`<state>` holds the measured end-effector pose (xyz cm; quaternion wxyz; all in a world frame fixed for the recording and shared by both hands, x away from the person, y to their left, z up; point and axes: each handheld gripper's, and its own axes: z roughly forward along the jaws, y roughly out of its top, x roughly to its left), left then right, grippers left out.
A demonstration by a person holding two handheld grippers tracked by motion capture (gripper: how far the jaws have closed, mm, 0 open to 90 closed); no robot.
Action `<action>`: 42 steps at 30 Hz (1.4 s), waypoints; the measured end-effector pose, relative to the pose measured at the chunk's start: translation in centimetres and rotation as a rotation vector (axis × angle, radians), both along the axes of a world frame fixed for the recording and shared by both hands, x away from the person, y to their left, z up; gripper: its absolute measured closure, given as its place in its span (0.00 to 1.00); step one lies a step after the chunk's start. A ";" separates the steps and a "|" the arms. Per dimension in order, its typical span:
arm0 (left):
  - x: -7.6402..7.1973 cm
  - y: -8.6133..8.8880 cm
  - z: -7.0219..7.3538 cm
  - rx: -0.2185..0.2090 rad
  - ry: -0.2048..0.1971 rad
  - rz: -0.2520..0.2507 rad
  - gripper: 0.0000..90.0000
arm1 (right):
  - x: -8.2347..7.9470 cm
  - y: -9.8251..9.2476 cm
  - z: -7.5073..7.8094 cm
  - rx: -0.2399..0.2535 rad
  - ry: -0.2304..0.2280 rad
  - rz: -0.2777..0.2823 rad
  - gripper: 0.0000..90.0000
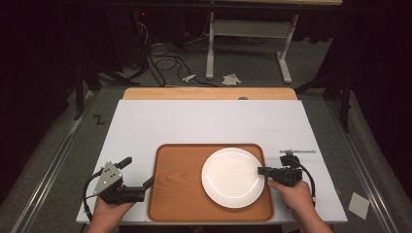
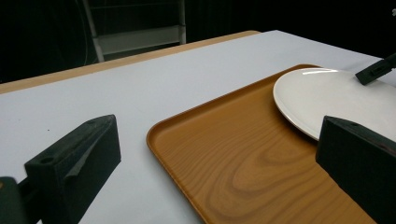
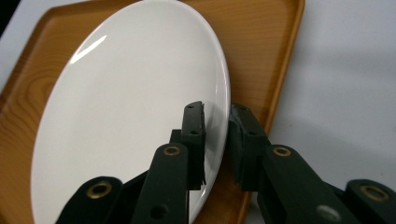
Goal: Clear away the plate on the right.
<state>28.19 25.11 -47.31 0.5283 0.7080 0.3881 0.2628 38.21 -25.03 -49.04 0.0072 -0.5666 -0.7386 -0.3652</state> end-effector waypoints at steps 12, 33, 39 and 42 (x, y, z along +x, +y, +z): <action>-0.1 0.0 0.0 0.005 0.000 -0.002 0.01 | -0.2 0.8 0.0 -0.109 -0.029 0.026 0.84; 0.2 -0.8 0.0 0.000 0.020 -0.007 0.00 | -3.2 0.0 5.7 -0.081 -0.445 0.050 0.16; 0.5 -2.0 0.5 0.008 0.015 -0.034 0.00 | -6.2 -0.9 6.9 -0.079 -0.545 0.074 0.01; 0.5 -3.0 0.6 0.015 0.015 -0.062 0.00 | -8.0 -2.1 5.7 -0.048 -0.662 0.048 0.01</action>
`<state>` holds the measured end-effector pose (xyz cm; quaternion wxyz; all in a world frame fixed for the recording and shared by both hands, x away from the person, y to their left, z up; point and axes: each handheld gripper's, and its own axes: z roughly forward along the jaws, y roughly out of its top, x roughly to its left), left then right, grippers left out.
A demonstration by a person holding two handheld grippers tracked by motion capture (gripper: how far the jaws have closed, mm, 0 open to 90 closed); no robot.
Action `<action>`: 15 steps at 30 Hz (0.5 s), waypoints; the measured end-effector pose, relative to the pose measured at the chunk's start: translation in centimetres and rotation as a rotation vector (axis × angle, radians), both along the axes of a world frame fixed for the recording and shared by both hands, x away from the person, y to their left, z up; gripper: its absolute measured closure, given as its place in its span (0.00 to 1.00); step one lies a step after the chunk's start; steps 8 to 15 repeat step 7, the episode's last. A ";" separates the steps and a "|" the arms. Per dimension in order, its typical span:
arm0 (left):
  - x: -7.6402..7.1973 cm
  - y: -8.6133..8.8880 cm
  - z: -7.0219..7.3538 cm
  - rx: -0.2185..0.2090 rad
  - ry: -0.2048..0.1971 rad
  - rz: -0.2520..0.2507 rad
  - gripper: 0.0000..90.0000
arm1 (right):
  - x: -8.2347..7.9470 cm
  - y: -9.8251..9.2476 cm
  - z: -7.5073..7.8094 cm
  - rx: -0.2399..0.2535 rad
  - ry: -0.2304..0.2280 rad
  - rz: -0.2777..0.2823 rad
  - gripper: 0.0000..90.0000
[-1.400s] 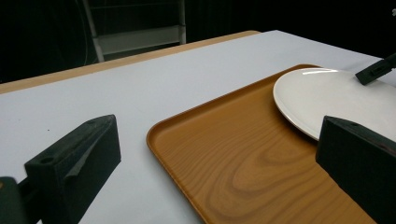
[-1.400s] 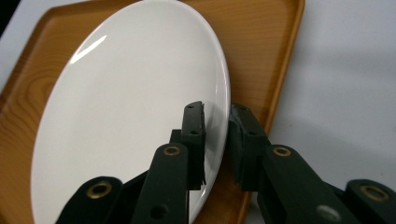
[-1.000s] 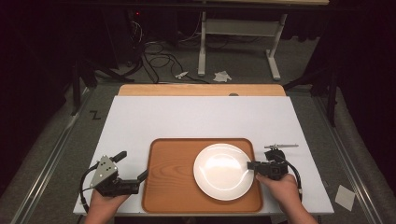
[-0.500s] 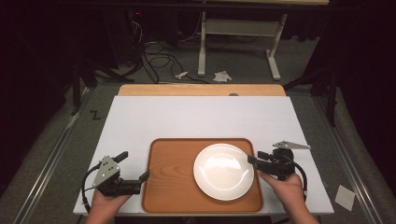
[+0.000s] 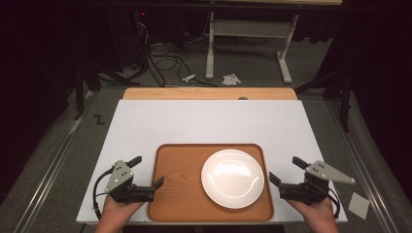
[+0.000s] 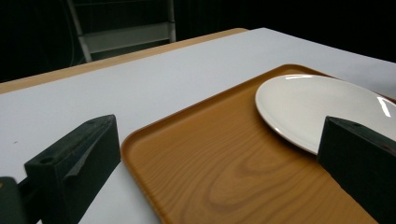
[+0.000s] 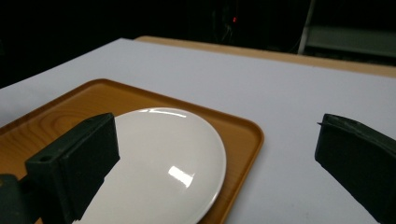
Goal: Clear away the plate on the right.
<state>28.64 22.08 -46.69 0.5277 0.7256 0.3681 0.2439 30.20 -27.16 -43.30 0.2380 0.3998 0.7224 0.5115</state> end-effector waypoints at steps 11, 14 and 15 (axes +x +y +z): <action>0.2 -0.6 -0.1 -0.006 0.021 -0.005 0.00 | 0.9 -0.9 -1.5 0.019 0.050 -0.002 0.01; 0.2 -0.6 -0.1 -0.006 0.021 -0.005 0.00 | 0.9 -0.9 -1.5 0.019 0.050 -0.002 0.01; 0.2 -0.6 -0.1 -0.006 0.021 -0.005 0.00 | 0.9 -0.9 -1.5 0.019 0.050 -0.002 0.01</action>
